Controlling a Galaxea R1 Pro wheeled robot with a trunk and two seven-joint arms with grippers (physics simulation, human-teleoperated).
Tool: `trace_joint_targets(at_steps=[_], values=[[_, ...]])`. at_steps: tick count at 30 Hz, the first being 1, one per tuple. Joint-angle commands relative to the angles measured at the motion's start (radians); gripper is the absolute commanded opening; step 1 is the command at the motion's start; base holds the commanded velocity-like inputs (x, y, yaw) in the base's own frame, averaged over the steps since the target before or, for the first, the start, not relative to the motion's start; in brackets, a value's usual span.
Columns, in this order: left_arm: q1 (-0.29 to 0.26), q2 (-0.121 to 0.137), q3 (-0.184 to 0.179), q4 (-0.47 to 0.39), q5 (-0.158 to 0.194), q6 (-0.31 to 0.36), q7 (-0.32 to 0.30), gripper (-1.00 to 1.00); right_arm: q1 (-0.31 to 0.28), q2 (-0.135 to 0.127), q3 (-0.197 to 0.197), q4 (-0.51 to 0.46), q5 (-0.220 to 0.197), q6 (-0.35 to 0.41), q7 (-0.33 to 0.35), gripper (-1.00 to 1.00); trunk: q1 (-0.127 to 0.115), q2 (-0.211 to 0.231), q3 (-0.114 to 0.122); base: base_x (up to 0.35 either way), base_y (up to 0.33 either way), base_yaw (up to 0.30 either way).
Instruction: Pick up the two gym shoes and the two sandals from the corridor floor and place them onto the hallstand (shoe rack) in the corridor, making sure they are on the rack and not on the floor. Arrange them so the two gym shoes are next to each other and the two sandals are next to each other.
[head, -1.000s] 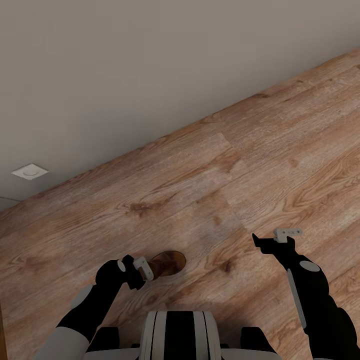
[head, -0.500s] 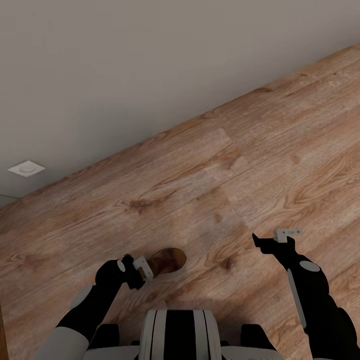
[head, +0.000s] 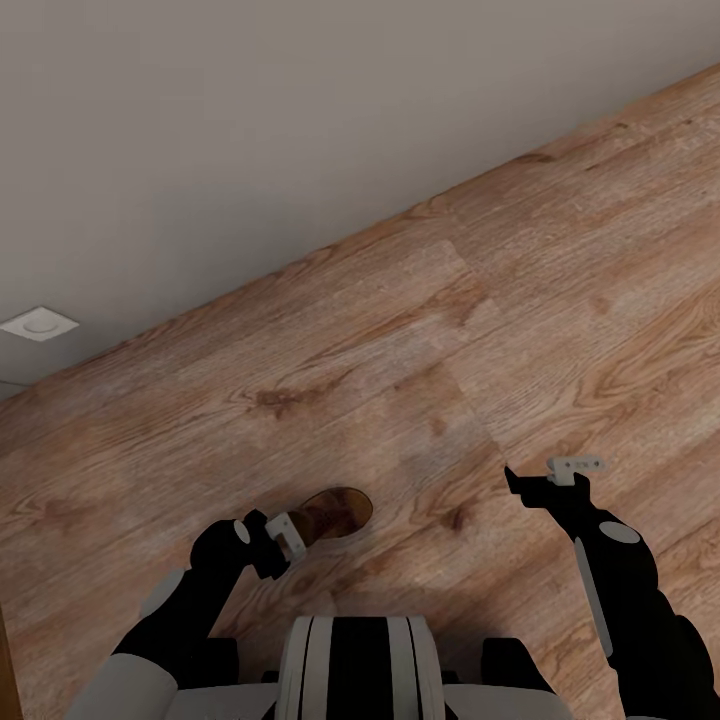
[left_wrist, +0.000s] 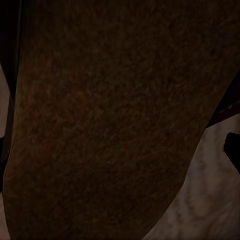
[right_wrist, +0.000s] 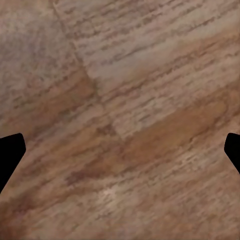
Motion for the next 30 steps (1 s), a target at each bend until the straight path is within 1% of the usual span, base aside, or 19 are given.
trace_joint_targets(at_steps=[1, 13, 14, 18, 30], values=[[0.0, 0.0, 0.0, -0.001, -0.007, 0.003, -0.007, 1.0, 0.0, 0.0, -0.001, -0.001, 0.011, 0.004, 0.009, 1.0, 0.0, 0.0, -0.001, 0.0, 0.0, 0.0], [0.0, 0.0, -0.004, -0.001, -0.008, 0.003, -0.007, 1.0, 0.0, 0.0, -0.001, -0.002, 0.011, 0.004, 0.009, 1.0, 0.0, 0.0, -0.001, 0.0, 0.0, 0.0], [0.0, 0.0, -0.003, -0.001, -0.008, 0.004, -0.007, -1.0, 0.0, 0.0, -0.001, -0.002, 0.011, 0.004, 0.009, 1.0, 0.0, 0.0, -0.001, 0.0, 0.0, 0.0], [0.0, 0.0, -0.006, -0.001, -0.009, 0.004, -0.006, -1.0, 0.0, 0.0, -0.001, -0.002, 0.011, 0.004, 0.009, 1.0, 0.0, 0.0, -0.001, 0.0, 0.0, 0.0], [0.0, 0.0, 0.001, -0.001, -0.008, 0.005, -0.007, -1.0, 0.0, 0.0, -0.001, -0.003, 0.011, 0.004, 0.009, 1.0, 0.0, 0.0, -0.001, 0.0, 0.0, 0.0]])
